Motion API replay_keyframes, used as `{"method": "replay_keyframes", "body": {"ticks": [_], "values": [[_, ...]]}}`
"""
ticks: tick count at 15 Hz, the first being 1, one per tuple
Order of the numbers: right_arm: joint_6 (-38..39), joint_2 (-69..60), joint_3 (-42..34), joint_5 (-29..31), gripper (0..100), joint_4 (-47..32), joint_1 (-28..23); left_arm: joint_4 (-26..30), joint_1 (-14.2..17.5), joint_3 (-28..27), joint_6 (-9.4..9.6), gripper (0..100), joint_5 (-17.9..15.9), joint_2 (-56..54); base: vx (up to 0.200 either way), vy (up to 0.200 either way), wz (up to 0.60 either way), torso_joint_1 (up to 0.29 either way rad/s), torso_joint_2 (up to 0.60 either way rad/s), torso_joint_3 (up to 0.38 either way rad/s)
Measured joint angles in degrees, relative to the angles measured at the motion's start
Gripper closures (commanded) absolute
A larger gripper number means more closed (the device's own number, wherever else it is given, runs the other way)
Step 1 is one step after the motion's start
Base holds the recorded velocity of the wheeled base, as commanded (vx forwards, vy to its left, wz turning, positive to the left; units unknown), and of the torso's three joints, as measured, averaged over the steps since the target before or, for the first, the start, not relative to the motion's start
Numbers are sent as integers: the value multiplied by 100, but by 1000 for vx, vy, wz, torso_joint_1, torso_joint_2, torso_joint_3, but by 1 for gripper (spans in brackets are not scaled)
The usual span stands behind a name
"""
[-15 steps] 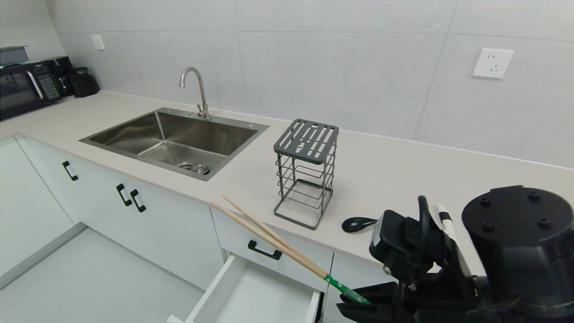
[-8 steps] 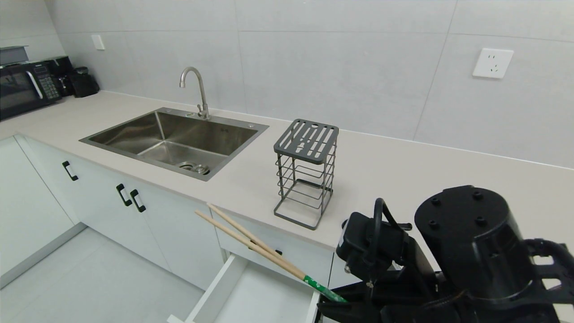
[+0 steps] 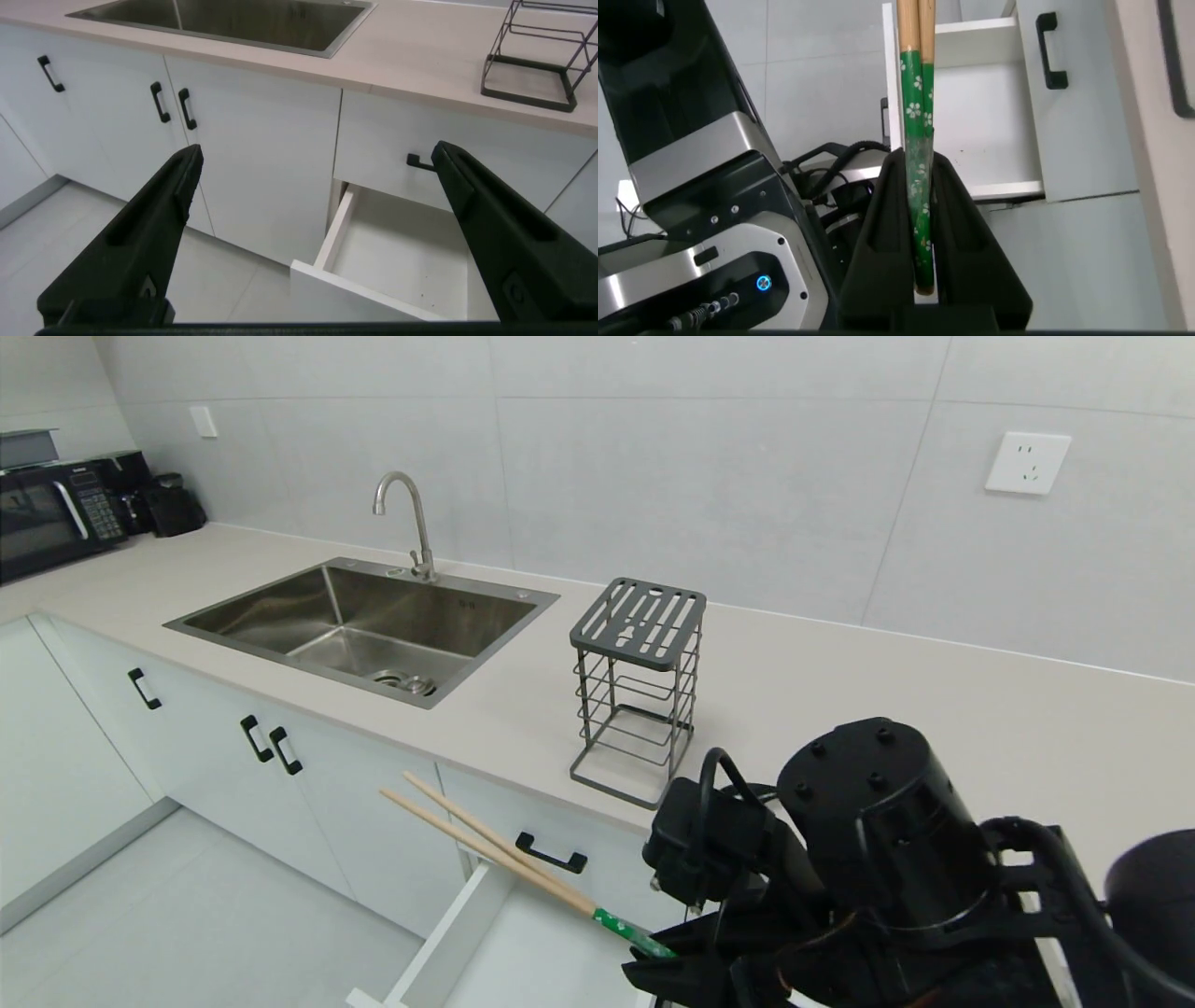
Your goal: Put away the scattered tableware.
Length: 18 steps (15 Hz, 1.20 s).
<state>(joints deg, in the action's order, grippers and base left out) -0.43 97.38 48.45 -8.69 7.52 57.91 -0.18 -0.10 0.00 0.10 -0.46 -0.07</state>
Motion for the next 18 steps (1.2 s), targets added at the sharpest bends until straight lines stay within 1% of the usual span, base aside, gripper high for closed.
{"method": "replay_keyframes", "body": {"ticks": [6, 18], "values": [[-11, 435, 439, -88, 100, 2, 2, 0, 0, 0, 0, 0, -2, 0, 0, 0, 0, -259, 508, 244], [-17, 852, 731, -90, 100, 0, 9, 2, 0, 0, 0, 0, -2, 0, 0, 0, 0, -254, 484, 227]]}}
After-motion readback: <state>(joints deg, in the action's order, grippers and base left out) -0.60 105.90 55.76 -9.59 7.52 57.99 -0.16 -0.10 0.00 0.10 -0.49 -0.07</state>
